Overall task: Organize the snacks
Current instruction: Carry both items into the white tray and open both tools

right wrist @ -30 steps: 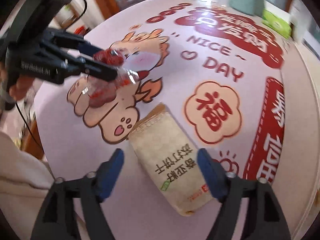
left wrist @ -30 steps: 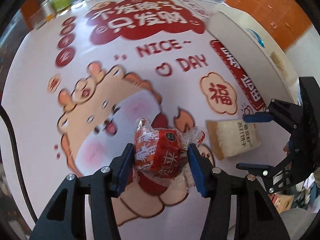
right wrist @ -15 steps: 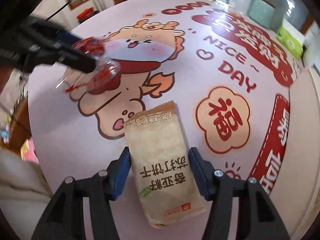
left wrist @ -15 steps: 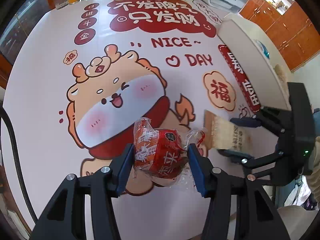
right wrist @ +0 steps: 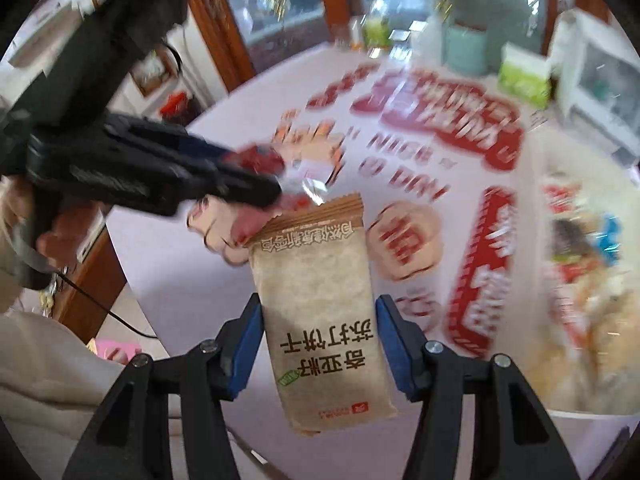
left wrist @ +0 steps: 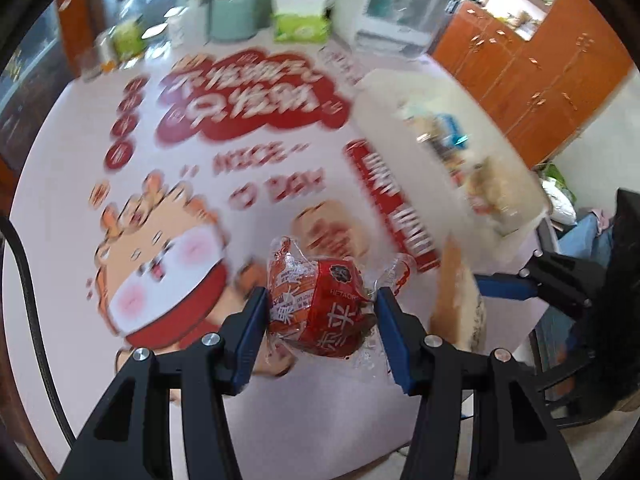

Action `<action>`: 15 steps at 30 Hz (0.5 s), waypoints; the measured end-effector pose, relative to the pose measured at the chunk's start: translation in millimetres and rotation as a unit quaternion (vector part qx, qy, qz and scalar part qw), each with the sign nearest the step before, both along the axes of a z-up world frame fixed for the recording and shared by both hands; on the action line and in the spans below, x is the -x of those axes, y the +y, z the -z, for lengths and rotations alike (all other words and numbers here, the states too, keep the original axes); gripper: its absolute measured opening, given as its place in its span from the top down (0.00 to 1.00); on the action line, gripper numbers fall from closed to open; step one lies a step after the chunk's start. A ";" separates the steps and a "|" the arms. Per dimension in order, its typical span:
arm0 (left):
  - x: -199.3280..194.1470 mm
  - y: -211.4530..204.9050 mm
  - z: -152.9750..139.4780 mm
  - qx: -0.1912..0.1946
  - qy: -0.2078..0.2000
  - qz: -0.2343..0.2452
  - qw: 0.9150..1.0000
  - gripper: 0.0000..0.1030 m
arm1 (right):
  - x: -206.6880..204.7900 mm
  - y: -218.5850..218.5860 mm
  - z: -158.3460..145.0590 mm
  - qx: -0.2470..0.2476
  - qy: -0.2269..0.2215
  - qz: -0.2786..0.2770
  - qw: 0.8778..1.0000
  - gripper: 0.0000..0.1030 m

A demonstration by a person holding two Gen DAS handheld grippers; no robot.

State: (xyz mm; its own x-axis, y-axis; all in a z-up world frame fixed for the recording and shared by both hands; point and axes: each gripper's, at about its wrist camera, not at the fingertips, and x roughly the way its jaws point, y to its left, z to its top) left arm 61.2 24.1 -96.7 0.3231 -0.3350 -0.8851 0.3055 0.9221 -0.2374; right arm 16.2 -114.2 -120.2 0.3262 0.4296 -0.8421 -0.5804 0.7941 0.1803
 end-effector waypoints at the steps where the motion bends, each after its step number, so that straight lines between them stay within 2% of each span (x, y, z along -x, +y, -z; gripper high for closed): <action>1: -1.9 -13.9 -10.4 0.005 -0.011 0.006 1.000 0.49 | -1.0 -11.8 -12.1 -0.008 -0.011 0.011 1.000 0.46; 6: -11.0 -73.4 -59.8 0.033 -0.068 0.035 0.996 0.49 | -4.9 -80.0 -74.5 -0.057 -0.084 0.084 0.991 0.46; 11: -26.3 -131.3 -98.1 0.042 -0.117 0.048 0.991 0.49 | -19.5 -144.0 -125.8 -0.086 -0.145 0.167 0.971 0.45; 13: -33.1 -146.0 -105.0 0.043 -0.124 0.045 0.990 0.49 | -28.5 -164.1 -138.0 -0.085 -0.153 0.202 0.963 0.45; 15: -42.9 -161.0 -110.9 0.046 -0.130 0.037 0.990 0.49 | -42.7 -186.1 -147.7 -0.087 -0.144 0.241 0.956 0.45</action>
